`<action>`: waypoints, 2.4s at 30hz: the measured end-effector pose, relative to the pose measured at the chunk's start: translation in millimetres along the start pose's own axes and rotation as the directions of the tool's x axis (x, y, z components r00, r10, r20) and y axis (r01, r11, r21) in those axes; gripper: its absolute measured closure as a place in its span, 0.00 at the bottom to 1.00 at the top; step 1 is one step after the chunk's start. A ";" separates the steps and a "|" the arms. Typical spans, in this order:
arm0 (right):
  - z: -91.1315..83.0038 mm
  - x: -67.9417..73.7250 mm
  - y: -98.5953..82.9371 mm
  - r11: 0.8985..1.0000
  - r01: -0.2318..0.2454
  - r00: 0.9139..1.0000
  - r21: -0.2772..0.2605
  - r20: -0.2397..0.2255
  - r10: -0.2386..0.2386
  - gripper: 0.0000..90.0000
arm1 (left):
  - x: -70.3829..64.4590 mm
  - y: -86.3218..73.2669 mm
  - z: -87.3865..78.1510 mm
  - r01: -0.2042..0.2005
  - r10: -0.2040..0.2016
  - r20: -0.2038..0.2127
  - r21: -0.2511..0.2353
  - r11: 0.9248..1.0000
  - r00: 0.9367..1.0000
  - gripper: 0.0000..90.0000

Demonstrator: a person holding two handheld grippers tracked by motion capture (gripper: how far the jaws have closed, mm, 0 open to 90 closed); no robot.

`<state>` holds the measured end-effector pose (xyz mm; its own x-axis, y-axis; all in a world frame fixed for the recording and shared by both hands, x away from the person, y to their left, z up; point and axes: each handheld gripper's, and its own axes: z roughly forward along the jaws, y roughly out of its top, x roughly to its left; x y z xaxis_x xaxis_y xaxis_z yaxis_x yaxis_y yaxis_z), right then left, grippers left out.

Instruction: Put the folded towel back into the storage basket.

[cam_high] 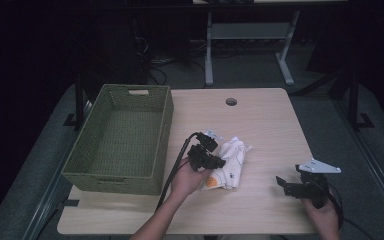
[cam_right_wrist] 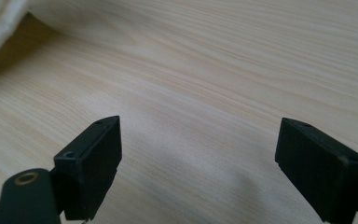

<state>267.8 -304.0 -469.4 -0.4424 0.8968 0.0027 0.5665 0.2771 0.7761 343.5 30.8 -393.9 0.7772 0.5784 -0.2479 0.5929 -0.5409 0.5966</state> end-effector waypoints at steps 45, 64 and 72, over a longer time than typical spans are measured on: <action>0.5 2.3 -1.2 1.000 0.003 1.000 0.012 0.006 -0.003 0.16 | 37.5 2.5 -122.0 0.105 -0.097 0.070 -0.124 0.987 0.993 0.91; 1.1 2.2 -1.1 1.000 0.006 1.000 0.018 0.010 -0.006 0.16 | 42.7 2.3 -158.6 0.108 -0.103 0.040 -0.146 0.983 0.994 0.91; 1.7 2.2 -1.0 1.000 0.008 1.000 0.023 0.012 -0.008 0.16 | 46.3 1.7 -169.3 0.116 -0.112 0.035 -0.157 0.981 0.993 0.91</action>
<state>267.5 -301.7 -471.2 -0.4388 0.8985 -0.0108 0.5787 0.2918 0.7616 344.8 160.1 -275.1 0.7126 0.6137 -0.3399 0.6386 -0.3670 0.6763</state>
